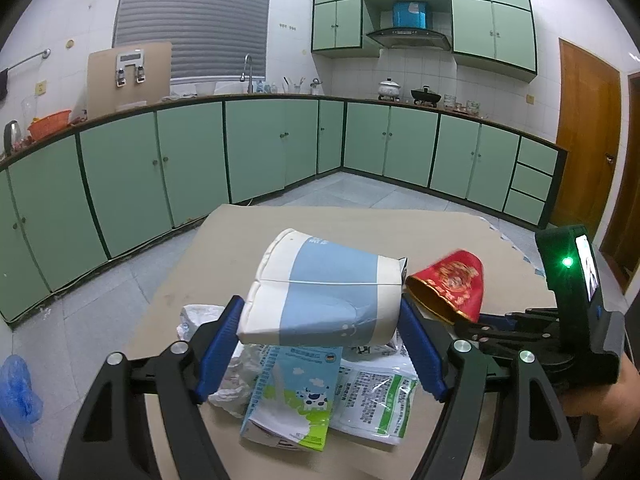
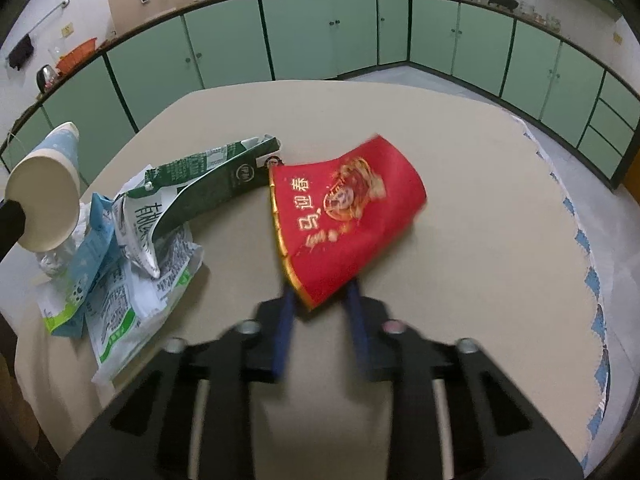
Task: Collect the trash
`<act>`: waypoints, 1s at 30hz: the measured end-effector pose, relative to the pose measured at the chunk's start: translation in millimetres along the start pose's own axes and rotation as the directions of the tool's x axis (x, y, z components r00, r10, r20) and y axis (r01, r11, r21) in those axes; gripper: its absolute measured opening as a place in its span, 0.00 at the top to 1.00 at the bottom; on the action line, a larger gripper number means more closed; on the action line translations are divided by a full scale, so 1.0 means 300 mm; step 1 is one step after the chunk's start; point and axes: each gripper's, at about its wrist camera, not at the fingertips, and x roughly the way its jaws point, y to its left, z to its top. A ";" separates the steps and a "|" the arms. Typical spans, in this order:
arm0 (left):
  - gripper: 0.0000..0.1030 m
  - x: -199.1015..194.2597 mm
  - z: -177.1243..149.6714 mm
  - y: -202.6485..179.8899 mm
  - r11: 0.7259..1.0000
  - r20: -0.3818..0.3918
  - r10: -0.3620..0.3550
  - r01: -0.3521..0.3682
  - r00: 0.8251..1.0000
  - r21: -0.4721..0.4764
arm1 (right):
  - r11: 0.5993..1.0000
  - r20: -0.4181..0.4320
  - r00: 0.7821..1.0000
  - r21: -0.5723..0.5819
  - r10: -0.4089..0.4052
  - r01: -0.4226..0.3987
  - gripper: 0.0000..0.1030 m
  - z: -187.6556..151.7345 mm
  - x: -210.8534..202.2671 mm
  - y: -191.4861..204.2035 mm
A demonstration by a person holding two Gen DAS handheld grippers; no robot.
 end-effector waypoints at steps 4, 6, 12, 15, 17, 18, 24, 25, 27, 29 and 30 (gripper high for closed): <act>0.27 0.000 -0.004 -0.019 1.000 -0.004 -0.004 0.004 1.000 0.006 | 1.000 0.013 1.000 0.001 0.018 -0.018 0.98 -0.010 -0.023 -0.019; 0.27 -0.001 -0.006 -0.028 1.000 -0.005 -0.007 0.007 1.000 0.008 | 0.999 0.020 0.999 0.003 0.037 -0.037 0.98 -0.035 -0.046 -0.019; 0.27 -0.015 -0.003 -0.041 1.000 -0.004 -0.011 0.011 1.000 0.016 | 0.998 0.043 0.997 0.026 0.061 -0.063 0.99 -0.050 -0.090 -0.052; 0.27 -0.022 0.001 -0.061 1.000 -0.004 -0.018 0.018 1.000 0.024 | 0.997 0.054 0.996 0.036 0.065 -0.067 0.99 -0.058 -0.128 -0.071; 0.27 -0.027 0.005 -0.077 0.999 -0.005 -0.027 0.028 1.000 0.028 | 0.997 0.065 0.996 0.040 0.065 -0.068 0.99 -0.069 -0.165 -0.087; 0.27 -0.031 0.003 -0.086 0.999 -0.004 -0.030 0.030 1.000 0.032 | 0.997 0.071 0.995 0.045 0.067 -0.070 0.99 -0.071 -0.181 -0.096; 0.27 -0.066 0.003 -0.176 0.996 -0.003 -0.069 0.069 0.998 0.052 | 0.995 0.119 0.991 0.071 0.055 -0.064 0.99 -0.111 -0.328 -0.170; 0.27 -0.072 0.004 -0.191 0.996 -0.002 -0.077 0.077 0.997 0.055 | 0.995 0.124 0.991 0.075 0.052 -0.062 0.99 -0.115 -0.346 -0.179; 0.27 -0.087 0.008 -0.226 0.993 0.000 -0.095 0.095 0.995 0.063 | 0.995 0.138 0.990 0.083 0.042 -0.054 0.99 -0.125 -0.392 -0.203; 0.27 -0.105 0.012 -0.275 0.991 0.004 -0.114 0.114 0.993 0.077 | 0.995 0.154 0.988 0.093 0.032 -0.047 0.99 -0.140 -0.446 -0.234; 0.27 -0.110 0.012 -0.291 0.989 0.004 -0.123 0.122 0.992 0.080 | 0.994 0.160 0.987 0.098 0.028 -0.044 0.99 -0.146 -0.469 -0.250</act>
